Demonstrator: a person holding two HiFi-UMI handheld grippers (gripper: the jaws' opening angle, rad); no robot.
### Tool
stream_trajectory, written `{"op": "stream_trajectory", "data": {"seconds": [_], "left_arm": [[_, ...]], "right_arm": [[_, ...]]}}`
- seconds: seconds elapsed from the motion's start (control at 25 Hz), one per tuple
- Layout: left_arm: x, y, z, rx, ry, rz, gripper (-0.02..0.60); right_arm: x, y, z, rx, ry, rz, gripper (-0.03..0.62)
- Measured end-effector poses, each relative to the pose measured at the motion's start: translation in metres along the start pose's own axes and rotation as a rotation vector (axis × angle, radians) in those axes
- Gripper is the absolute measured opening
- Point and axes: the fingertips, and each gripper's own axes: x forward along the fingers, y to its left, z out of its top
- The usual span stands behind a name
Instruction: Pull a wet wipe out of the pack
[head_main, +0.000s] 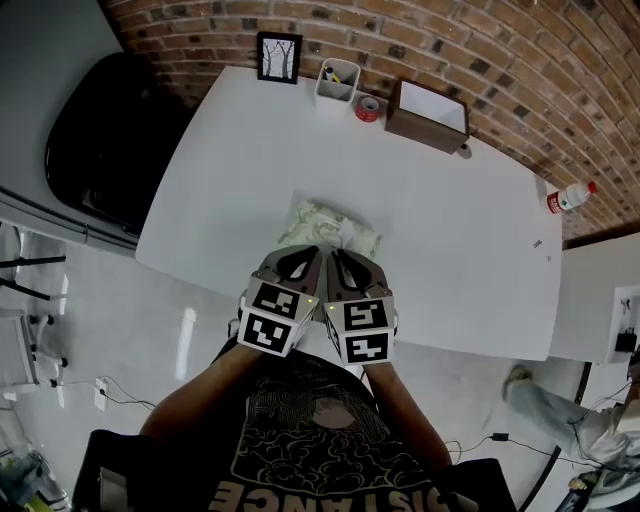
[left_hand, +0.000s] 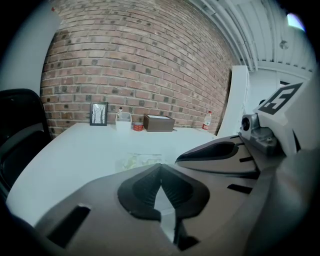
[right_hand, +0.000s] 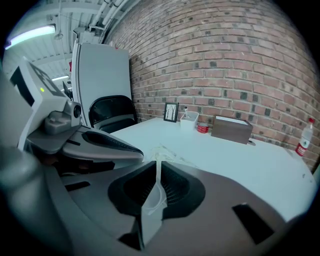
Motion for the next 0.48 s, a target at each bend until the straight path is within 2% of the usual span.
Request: {"op": "stream_trajectory", "data": {"seconds": [0.48], "left_arm": [[0.006,0.003,-0.003,-0.002,0.013,-0.036,0.012]], "right_arm": [[0.012,-0.005,-0.001,-0.002,0.032,-0.030,0.021]]}}
